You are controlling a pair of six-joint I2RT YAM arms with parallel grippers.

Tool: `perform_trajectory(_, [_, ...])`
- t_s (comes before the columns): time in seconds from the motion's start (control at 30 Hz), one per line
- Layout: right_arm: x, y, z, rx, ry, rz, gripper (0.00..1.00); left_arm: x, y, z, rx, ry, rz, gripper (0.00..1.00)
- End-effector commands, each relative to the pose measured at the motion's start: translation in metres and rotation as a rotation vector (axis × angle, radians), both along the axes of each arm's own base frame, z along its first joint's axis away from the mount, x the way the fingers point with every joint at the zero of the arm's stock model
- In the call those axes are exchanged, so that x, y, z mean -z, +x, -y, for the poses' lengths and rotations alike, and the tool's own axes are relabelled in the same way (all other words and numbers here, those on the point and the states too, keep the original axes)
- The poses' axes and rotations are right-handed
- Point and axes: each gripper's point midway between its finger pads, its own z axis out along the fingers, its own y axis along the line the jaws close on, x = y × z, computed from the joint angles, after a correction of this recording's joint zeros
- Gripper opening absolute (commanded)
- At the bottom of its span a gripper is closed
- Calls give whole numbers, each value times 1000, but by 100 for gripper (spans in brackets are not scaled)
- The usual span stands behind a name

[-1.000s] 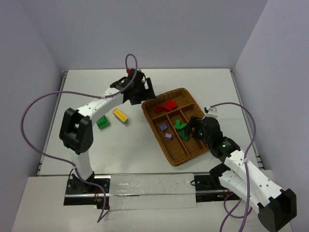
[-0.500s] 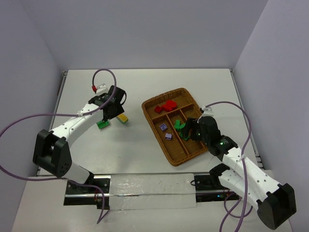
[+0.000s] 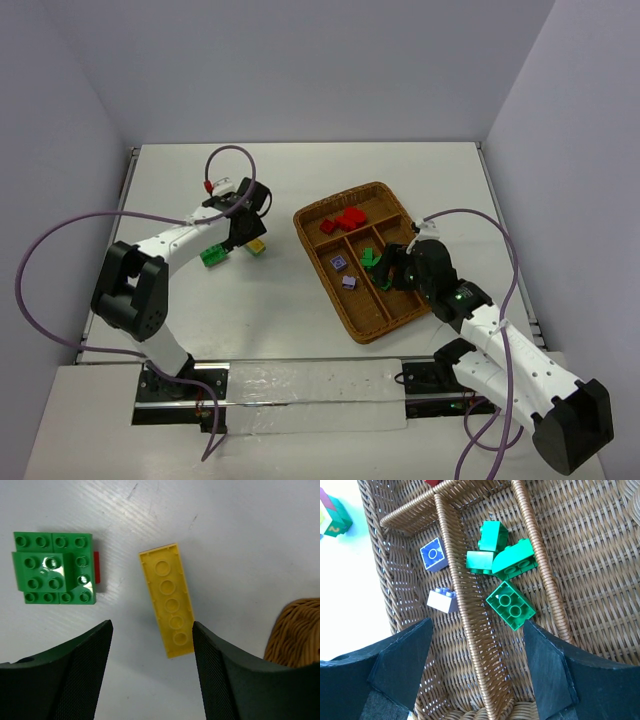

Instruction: Sort the legos into containers by color

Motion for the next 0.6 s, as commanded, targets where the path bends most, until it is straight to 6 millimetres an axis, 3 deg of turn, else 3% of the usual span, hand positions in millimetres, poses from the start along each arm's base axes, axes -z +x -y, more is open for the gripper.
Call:
perform_trajectory(0.0, [-28,14,-9,-9,48,77,80,-11,28,21,8,-77,70,70])
perform_trajectory(0.4, [-23,11,-9,-12,49,63,80,10,36,21,3,-85,35,64])
perform_trajectory(0.5, [-24,12,-9,-12,50,65,80,10,36,18,-3,-82,33,57])
perform_trajectory(0.57, [-25,12,-9,-13,49,66,80,11,36,18,0,-84,31,48])
